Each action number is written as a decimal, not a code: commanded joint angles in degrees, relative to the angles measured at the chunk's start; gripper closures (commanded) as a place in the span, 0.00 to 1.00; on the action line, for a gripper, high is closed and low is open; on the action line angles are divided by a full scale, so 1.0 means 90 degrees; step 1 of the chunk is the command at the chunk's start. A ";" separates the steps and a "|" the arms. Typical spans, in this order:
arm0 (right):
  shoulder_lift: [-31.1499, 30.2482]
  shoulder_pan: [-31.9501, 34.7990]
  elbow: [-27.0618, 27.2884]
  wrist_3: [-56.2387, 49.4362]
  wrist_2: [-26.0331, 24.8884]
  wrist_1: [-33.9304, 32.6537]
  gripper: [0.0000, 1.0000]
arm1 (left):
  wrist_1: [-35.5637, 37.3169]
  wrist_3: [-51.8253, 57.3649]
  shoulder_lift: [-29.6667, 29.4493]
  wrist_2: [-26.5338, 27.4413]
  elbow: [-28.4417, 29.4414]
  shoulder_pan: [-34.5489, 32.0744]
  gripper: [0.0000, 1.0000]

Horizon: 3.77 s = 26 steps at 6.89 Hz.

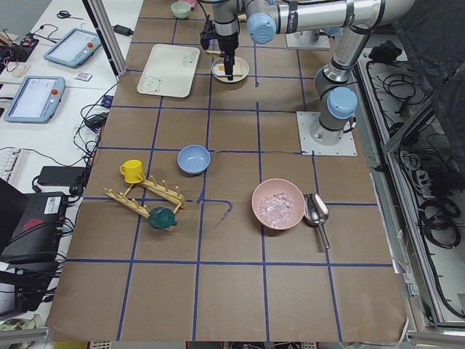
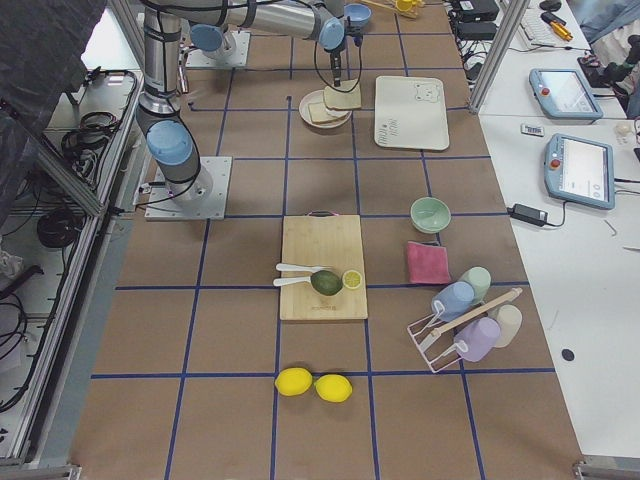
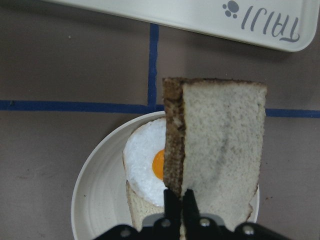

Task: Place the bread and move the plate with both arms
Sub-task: 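Lower the bread onto the egg on the white plate with the right gripper, then open the right gripper and raise it away from the plate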

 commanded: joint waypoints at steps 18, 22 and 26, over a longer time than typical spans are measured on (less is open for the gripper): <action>-0.1896 -0.2556 -0.0077 -0.3328 0.1244 0.1670 0.00 | 0.0700 0.0062 -0.0115 -0.0038 -0.0048 0.0020 0.00; -0.1987 -0.2685 -0.1048 -0.3350 0.1362 0.2316 0.00 | 0.1167 -0.0202 -0.0602 -0.0105 -0.0107 -0.0048 0.00; -0.2016 -0.3037 -0.1176 -0.3683 0.1888 0.2727 0.00 | 0.2957 -0.1177 -0.1402 -0.0760 -0.1073 -0.1081 0.00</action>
